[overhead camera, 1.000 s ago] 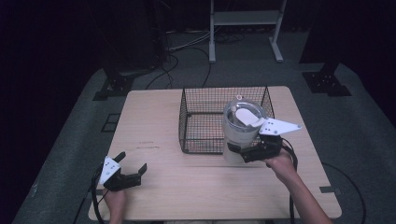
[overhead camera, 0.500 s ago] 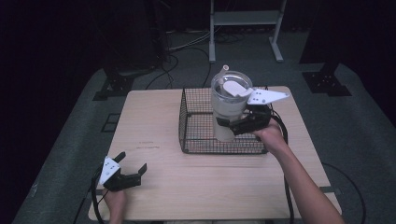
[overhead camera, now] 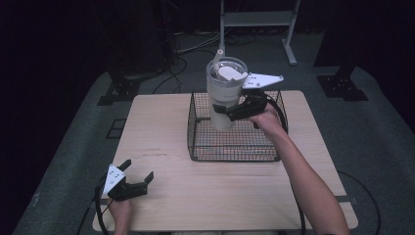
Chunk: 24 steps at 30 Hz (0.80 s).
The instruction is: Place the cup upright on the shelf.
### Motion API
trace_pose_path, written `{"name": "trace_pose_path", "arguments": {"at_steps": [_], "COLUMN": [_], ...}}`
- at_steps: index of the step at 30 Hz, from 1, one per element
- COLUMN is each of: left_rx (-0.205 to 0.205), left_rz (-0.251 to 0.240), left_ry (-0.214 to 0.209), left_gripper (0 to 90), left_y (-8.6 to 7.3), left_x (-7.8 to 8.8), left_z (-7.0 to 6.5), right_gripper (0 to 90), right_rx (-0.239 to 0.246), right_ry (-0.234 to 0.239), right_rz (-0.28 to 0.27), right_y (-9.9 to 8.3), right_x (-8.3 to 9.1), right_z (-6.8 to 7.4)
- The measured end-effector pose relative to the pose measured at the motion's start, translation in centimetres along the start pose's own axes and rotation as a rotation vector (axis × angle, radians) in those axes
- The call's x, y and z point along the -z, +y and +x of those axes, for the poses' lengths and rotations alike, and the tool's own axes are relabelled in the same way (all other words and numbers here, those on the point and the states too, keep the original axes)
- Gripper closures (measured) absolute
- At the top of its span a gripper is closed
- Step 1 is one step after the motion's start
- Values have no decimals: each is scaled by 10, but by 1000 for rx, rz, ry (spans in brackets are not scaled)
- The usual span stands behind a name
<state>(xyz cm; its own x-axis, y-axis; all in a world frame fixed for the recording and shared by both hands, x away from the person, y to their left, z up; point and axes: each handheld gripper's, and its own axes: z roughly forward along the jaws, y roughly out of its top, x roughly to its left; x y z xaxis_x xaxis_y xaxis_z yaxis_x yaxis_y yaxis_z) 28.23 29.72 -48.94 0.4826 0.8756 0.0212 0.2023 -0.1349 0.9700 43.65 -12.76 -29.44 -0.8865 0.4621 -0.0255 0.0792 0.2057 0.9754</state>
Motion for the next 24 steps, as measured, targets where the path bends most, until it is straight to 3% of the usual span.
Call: {"name": "trace_pose_path", "arguments": {"at_steps": [5, 11, 15, 18, 24], "left_rx": [4, 1, 5, 5, 7], "left_rz": [-3, -4, -5, -7, -9], "left_ry": [-1, -2, -2, -3, -3], "left_gripper": [0, 0, 0, 0, 0], "left_y": [0, 0, 0, 0, 0], "left_x": [0, 0, 0, 1, 1], "left_z": [0, 0, 1, 1, 1], "right_gripper": [88, 87, 88, 87, 87], "right_rx": [2, -36, -30, -50, -77], "right_ry": [0, 17, 5, 24, -1], "right_rz": [13, 19, 45, 56, 60], "right_y": [-2, -24, -33, -42, -61], "right_x": [-16, -37, -46, -53, -64], "right_z": [-12, -29, -34, -38, -45]}}
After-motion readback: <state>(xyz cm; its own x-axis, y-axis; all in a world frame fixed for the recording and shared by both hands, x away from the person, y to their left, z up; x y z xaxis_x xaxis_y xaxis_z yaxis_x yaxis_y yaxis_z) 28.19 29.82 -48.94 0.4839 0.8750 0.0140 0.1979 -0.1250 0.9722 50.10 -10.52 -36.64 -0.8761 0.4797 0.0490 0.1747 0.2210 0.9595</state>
